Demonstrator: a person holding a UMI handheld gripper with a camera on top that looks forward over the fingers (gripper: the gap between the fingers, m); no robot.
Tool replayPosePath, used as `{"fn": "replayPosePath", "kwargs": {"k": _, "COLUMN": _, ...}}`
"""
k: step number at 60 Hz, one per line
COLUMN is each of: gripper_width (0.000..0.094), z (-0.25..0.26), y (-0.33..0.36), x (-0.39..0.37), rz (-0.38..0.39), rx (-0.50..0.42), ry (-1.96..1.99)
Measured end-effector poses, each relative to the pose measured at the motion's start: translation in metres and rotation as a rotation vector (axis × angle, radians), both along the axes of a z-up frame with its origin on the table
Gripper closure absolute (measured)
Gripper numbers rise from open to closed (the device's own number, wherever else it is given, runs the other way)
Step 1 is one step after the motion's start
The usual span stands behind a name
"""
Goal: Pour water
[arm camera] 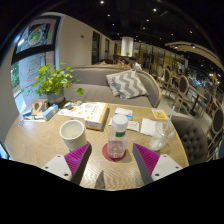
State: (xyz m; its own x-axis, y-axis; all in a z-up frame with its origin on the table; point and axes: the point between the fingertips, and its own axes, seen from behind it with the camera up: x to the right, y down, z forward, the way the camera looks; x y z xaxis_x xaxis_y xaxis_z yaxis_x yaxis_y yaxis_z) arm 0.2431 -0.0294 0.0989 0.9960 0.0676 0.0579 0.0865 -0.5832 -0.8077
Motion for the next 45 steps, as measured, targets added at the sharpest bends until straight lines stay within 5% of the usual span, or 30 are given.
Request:
{"fn": "replayPosePath", "kwargs": {"k": 21, "gripper_width": 0.0083, "z": 0.094, "y": -0.158, "x": -0.05, "rz": -0.028, "rx": -0.035, "ry": 0.016}}
{"fn": "replayPosePath", "kwargs": {"k": 45, "gripper_width": 0.0081, "z": 0.117, "y": -0.193, "x": -0.039, "rz": -0.063, "rx": -0.009, "ry": -0.03}}
